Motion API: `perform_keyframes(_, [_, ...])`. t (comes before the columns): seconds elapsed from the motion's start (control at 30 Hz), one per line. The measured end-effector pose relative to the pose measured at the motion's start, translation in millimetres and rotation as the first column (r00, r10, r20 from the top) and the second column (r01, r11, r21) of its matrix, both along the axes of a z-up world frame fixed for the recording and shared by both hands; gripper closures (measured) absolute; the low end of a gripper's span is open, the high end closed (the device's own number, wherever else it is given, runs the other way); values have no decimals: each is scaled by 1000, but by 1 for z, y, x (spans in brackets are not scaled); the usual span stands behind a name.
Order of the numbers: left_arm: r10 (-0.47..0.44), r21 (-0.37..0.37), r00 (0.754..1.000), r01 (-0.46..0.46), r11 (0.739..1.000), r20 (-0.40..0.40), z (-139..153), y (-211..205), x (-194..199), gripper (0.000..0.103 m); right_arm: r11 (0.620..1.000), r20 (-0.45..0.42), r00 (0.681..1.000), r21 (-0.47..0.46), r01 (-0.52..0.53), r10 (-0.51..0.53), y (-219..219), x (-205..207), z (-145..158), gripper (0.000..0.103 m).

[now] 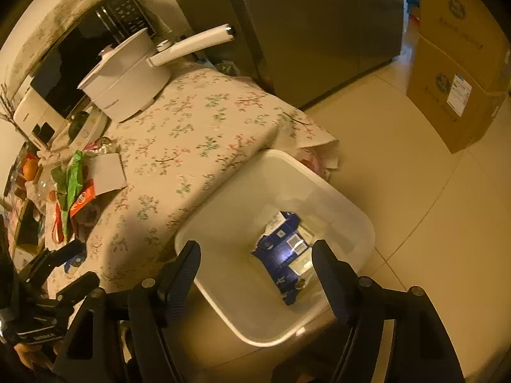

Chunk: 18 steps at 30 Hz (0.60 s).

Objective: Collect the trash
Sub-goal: 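Return the left tool to the table and grasp the red-rimmed white lid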

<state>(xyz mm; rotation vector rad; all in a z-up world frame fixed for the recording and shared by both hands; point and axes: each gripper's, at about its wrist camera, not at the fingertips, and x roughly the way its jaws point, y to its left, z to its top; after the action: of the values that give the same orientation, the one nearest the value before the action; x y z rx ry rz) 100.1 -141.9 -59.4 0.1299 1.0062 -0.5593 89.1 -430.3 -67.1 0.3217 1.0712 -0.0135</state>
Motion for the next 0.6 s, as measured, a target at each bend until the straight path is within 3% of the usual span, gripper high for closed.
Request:
perform_keyframes(0.33, [143, 15, 989, -144, 989, 44, 13, 86, 3, 18, 997, 37, 996, 1, -80, 79, 51, 20, 14, 26])
perform_keyframes(0.6, [269, -2, 963, -269, 963, 31, 12, 161, 9, 18, 986, 44, 985, -9, -167, 167, 104, 40, 19, 25])
